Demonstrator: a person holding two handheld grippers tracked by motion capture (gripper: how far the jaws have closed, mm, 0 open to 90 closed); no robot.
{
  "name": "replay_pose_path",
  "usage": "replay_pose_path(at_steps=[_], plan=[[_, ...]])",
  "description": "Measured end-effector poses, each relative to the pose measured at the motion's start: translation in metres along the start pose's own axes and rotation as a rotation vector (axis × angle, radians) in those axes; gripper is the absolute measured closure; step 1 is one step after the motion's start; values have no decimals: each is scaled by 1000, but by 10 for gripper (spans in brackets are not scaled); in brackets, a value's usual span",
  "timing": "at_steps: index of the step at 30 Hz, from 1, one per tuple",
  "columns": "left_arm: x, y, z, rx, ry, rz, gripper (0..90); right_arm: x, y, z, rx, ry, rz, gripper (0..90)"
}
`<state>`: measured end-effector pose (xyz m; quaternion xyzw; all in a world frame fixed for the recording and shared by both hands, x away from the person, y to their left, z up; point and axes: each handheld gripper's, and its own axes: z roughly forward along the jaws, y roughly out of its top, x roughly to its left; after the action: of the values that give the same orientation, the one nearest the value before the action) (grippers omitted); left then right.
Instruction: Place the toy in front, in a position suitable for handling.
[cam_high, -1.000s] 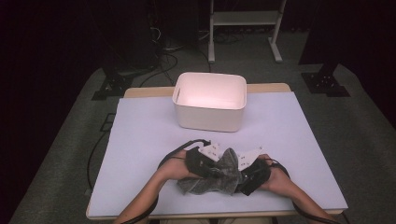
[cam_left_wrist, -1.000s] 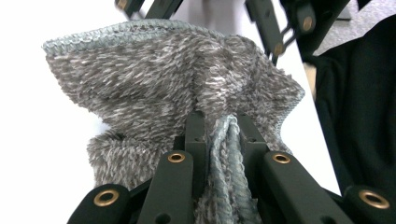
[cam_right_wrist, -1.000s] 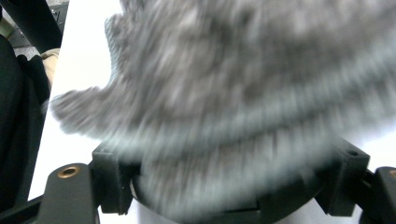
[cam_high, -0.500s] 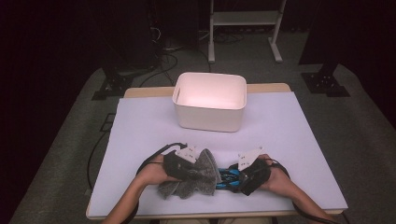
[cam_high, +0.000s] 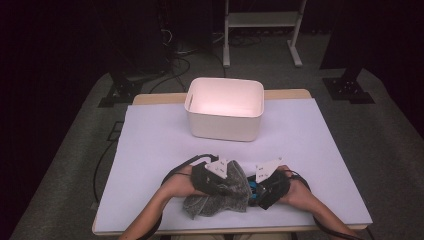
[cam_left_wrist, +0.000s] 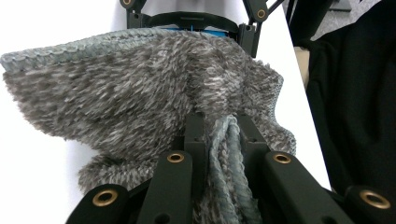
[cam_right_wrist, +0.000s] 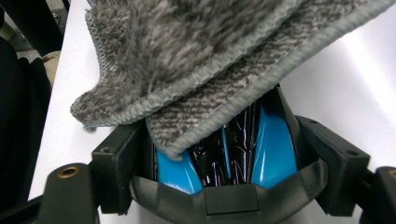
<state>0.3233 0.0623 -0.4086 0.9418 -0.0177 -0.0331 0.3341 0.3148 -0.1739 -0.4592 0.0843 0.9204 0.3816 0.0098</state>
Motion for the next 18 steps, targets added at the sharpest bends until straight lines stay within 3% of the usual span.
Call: replay_pose_path(at_steps=[7,18], plan=[[1,-18,-4,-58,-6,-45,790,0,1,0,5,-4,-3,217],[5,-51,-23,-44,43,-137,790,0,1,0,6,-4,-3,217]])
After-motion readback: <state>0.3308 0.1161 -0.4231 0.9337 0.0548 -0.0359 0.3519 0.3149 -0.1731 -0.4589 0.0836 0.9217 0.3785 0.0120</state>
